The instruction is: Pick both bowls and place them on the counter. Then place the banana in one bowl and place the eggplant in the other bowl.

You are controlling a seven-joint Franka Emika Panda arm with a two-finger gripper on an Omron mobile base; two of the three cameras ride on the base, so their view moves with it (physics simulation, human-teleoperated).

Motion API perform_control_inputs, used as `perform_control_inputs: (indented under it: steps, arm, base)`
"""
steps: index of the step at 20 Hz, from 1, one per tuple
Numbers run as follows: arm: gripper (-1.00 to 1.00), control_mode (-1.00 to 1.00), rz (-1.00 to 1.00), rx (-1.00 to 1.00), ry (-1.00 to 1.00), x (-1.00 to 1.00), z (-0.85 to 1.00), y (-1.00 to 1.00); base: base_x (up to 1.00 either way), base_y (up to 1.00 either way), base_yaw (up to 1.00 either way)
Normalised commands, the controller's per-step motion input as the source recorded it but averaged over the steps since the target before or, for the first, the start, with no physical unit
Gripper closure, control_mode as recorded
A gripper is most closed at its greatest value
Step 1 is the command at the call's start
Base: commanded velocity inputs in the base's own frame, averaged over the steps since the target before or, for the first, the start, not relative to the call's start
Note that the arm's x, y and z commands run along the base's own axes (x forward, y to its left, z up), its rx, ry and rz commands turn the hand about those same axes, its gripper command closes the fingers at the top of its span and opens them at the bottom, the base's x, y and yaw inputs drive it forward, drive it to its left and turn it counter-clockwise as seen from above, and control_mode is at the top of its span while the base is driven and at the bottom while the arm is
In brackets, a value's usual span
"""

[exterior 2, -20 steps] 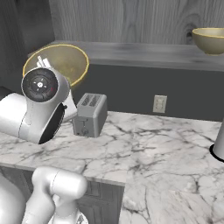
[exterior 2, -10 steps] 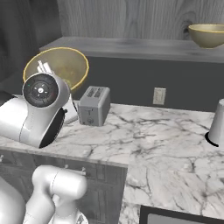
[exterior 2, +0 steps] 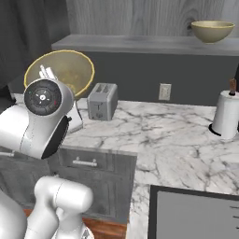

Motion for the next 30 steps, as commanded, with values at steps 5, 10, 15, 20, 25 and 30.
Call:
perform_control_inputs:
  steps: [5,10,15,20,25,30]
  arm:
    - [1.0,1.0,0.0,0.0,0.0,0.0,0.0,0.0]
    - [1.0,1.0,0.0,0.0,0.0,0.0,0.0,0.0]
    - [1.0,1.0,0.0,0.0,0.0,0.0,0.0,0.0]
    - [1.0,1.0,0.0,0.0,0.0,0.0,0.0,0.0]
    - [1.0,1.0,0.0,0.0,0.0,0.0,0.0,0.0]
    - [1.0,1.0,0.0,0.0,0.0,0.0,0.0,0.0]
  base:
    - [-0.48,0.18,-0.21]
    - [-0.53,0.08,-0.31]
    - [-0.48,0.31,-0.36]
    - [-0.45,0.46,-0.4]
    - [-0.37,0.22,-0.34]
    - [-0.25,0.02,-0.37]
